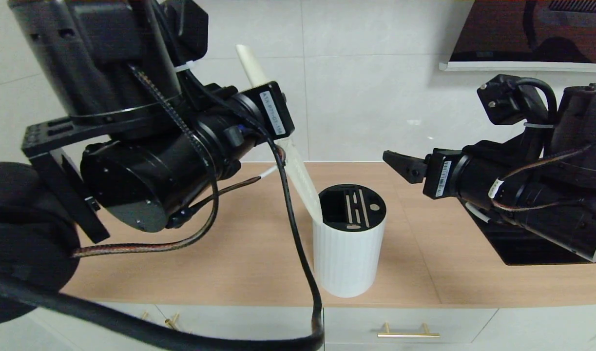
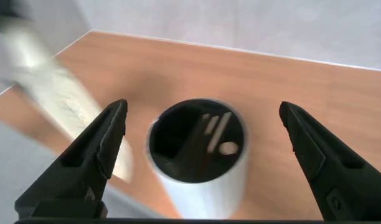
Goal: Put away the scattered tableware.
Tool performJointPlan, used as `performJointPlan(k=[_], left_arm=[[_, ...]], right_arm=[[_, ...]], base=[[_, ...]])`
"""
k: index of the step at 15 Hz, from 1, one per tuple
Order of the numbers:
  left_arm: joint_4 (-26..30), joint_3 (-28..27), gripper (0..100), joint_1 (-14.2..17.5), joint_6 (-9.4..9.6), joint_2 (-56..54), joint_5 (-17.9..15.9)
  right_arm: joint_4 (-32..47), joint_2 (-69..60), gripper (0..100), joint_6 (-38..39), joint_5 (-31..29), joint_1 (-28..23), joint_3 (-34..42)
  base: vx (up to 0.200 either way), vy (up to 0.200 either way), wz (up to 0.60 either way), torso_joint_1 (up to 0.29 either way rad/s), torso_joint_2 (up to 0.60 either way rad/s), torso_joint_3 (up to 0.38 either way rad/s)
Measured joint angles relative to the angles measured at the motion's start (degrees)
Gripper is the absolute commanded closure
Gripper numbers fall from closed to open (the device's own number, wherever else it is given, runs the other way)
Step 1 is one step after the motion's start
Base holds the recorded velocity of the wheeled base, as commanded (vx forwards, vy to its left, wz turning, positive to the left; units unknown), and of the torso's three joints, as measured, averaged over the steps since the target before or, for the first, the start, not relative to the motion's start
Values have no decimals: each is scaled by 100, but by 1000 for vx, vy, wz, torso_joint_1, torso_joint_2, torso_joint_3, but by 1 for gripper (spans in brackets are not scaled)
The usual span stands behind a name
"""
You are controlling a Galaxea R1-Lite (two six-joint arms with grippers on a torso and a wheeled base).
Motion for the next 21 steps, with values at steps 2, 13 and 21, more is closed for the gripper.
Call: performJointPlan(k=[2, 13, 21], left_arm=[[-579, -93, 100, -151, 329, 184, 361], [-2649, 205, 100, -603, 1486, 1421, 1037], [-2658, 204, 100, -611, 1446, 1786, 1037]], right_arm=[[-6, 6, 0, -5, 2, -40, 29], [-38, 91, 0, -10, -9, -60, 73], [-35, 96, 0, -10, -6, -60, 82]], base=[[0, 0, 0, 0, 0, 0], [0, 0, 0, 0, 0, 0], [0, 0, 0, 0, 0, 0]])
